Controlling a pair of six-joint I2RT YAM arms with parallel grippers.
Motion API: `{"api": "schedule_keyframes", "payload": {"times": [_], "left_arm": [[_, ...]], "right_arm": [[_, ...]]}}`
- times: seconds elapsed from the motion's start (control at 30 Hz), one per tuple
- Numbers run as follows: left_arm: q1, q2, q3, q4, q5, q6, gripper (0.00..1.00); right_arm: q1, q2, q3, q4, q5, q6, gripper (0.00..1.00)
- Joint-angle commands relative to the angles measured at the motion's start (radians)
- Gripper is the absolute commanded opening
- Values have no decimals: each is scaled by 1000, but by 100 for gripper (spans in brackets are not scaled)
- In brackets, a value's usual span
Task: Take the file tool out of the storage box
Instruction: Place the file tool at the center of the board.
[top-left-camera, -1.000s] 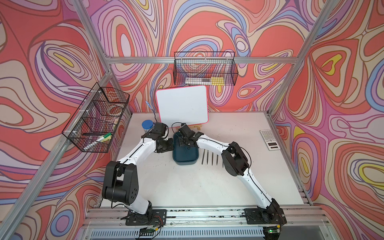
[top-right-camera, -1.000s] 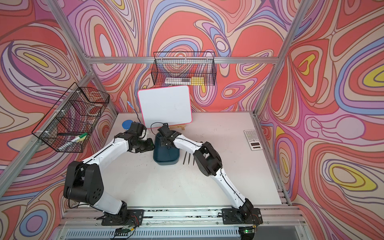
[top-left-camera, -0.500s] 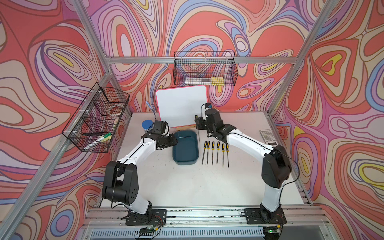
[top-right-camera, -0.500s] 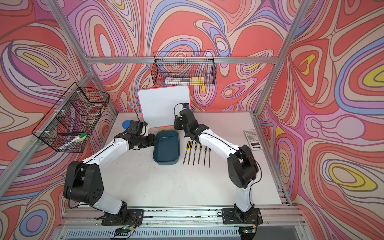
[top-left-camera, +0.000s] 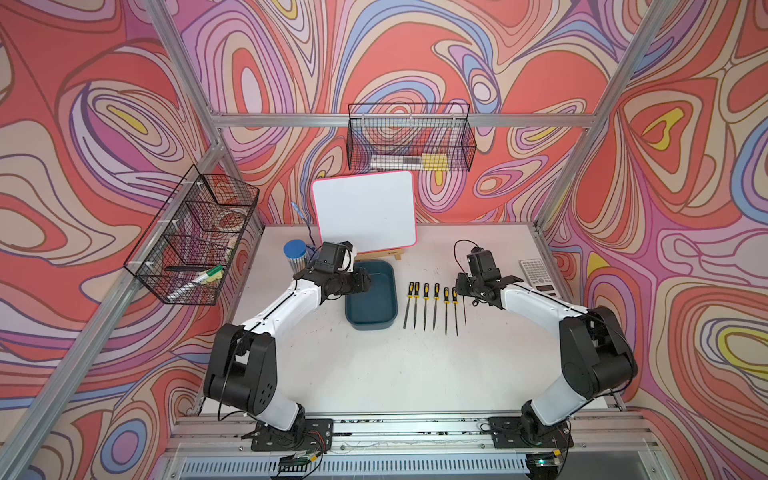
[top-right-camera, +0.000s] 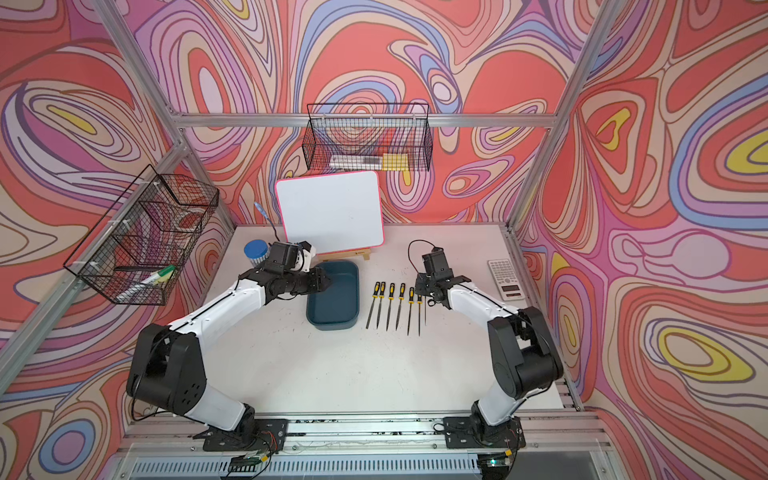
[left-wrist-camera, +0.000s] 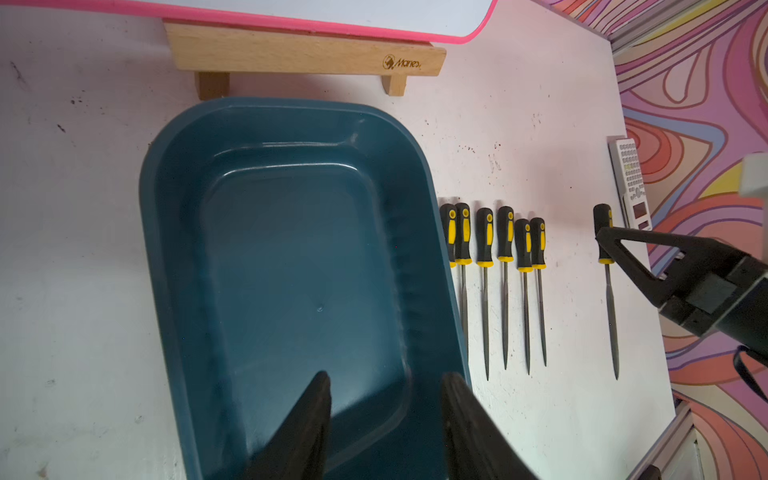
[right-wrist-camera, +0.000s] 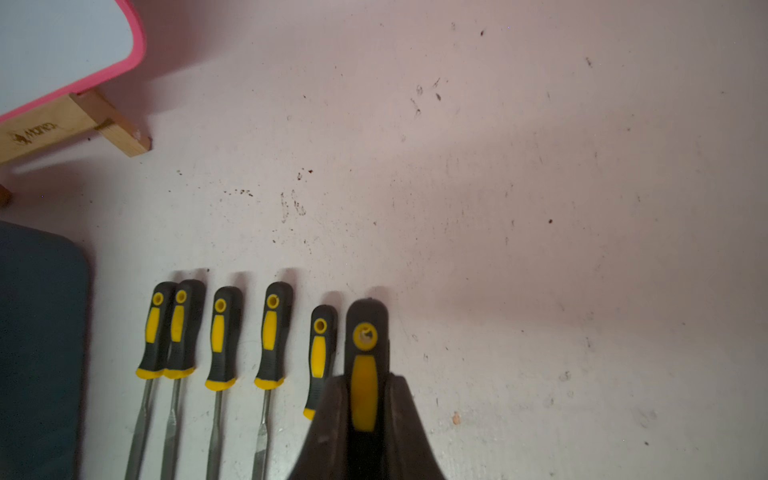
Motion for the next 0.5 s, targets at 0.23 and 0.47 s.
{"api": "schedule_keyframes", "payload": {"times": [0.23, 0.47], "left_arm": [[1, 1, 52, -66, -65, 65, 48], [3, -3, 38, -75, -88, 81, 48]], "right_arm": [[-21, 155, 36, 15, 23, -45, 7], [-27, 153, 45, -11, 21, -52, 8]]}}
